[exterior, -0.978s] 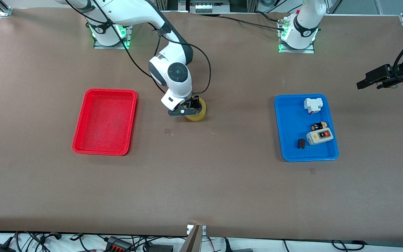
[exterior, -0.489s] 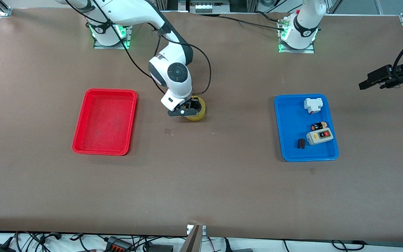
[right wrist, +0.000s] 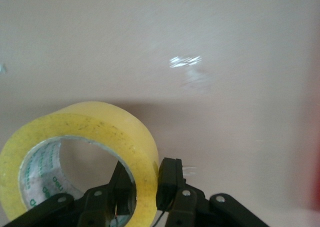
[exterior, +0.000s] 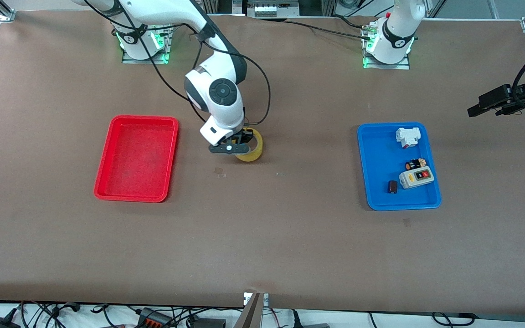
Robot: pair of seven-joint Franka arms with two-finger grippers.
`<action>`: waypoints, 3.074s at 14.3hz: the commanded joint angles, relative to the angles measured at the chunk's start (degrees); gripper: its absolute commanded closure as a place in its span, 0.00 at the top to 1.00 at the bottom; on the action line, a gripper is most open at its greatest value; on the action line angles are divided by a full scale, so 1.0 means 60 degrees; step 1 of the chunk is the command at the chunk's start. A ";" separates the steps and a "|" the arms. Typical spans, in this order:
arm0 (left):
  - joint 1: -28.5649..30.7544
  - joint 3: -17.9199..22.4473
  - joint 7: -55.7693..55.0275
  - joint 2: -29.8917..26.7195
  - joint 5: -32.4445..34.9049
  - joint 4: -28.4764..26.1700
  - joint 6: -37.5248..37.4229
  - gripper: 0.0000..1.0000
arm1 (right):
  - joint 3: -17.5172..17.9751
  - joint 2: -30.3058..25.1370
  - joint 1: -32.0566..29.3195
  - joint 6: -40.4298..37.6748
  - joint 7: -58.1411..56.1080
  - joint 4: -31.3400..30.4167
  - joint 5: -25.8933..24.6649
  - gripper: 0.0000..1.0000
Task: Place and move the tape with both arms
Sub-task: 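Carry the tape with the right gripper and lower it into the red tray, then open the right gripper and lift it away from the tape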
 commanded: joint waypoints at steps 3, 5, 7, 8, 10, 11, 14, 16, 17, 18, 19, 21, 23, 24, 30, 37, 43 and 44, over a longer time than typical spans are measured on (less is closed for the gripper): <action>-0.0013 -0.0039 0.0189 -0.0066 0.0094 0.0006 0.0006 1.00 | -0.0027 -0.1532 -0.0950 -0.1359 -0.0098 -0.0254 -0.0107 0.03; 0.0002 -0.0039 0.0189 -0.0080 0.0094 -0.0023 0.0006 1.00 | -0.0027 -0.2074 -0.1301 -0.1420 -0.0142 -0.0677 -0.0122 0.03; -0.0012 -0.0039 0.0189 -0.0080 0.0094 -0.0024 -0.0008 1.00 | -0.0027 -0.2645 -0.1770 -0.1362 -0.0418 -0.1291 -0.0122 0.03; -0.0013 -0.0039 0.0189 -0.0080 0.0094 -0.0038 -0.0009 1.00 | -0.0027 -0.2836 -0.2004 -0.1332 -0.0710 -0.1599 -0.0122 0.03; -0.0013 -0.0039 0.0189 -0.0080 0.0109 -0.0053 -0.0023 1.00 | -0.0027 -0.3057 -0.2502 -0.1303 -0.1033 -0.1966 -0.0122 0.02; -0.0013 -0.0039 0.0189 -0.0095 0.0123 -0.0082 -0.0009 1.00 | -0.0027 -0.3102 -0.2679 -0.1201 -0.1311 -0.2128 -0.0122 0.02; 0.0002 -0.0039 0.0189 -0.0182 0.0124 -0.0243 -0.0023 1.00 | -0.0027 -0.3219 -0.3513 -0.0733 -0.2437 -0.2786 -0.0122 0.03; -0.0012 -0.0039 0.0189 -0.0183 0.0196 -0.0243 -0.0023 1.00 | -0.0027 -0.3234 -0.4025 -0.0440 -0.3083 -0.3124 -0.0122 0.03; 0.0002 -0.0039 0.0189 -0.0183 0.0211 -0.0243 -0.0009 1.00 | -0.0027 -0.3234 -0.4304 -0.0308 -0.3492 -0.3285 -0.0122 0.03; -0.0012 -0.0053 0.0189 -0.0183 0.0241 -0.0258 -0.0009 1.00 | -0.0027 -0.3234 -0.4524 -0.0118 -0.3786 -0.3490 -0.0122 0.03; -0.0013 -0.0068 0.0189 -0.0183 0.0270 -0.0301 0.0006 1.00 | -0.0027 -0.3234 -0.4816 0.0188 -0.4152 -0.3724 -0.0122 0.03; -0.0115 -0.0199 0.0189 -0.0168 0.0824 -0.0302 0.0079 1.00 | -0.0027 -0.3132 -0.5329 0.0672 -0.4986 -0.4003 -0.0122 0.03; -0.0115 -0.0535 0.0072 -0.0168 0.1075 -0.0375 0.0109 1.00 | -0.0013 -0.2971 -0.5784 0.1054 -0.5632 -0.4209 -0.0122 0.03; -0.0130 -0.0551 0.0057 -0.0168 0.1090 -0.0433 0.0123 1.00 | -0.0013 -0.2883 -0.6032 0.1085 -0.5911 -0.4239 -0.0108 0.04; -0.0115 -0.0771 0.0057 -0.0168 0.1090 -0.0463 0.0123 1.00 | 0.0002 -0.1961 -0.6372 0.1963 -0.6514 -0.4371 -0.0064 0.08; -0.0013 -0.0786 0.0071 -0.0183 0.1047 -0.0434 0.0123 1.00 | 0.0016 -0.1973 -0.6343 0.1935 -0.6354 -0.4269 -0.0020 0.84; 0.0002 -0.0727 0.0057 -0.0109 0.0915 -0.0302 0.0167 1.00 | 0.0002 -0.2939 -0.6313 0.0842 -0.6572 -0.3042 -0.0020 0.96; 0.0002 -0.0727 0.0057 -0.0124 0.0900 -0.0302 0.0196 1.00 | 0.0002 -0.3042 -0.6313 -0.0020 -0.6544 -0.2458 -0.0020 0.96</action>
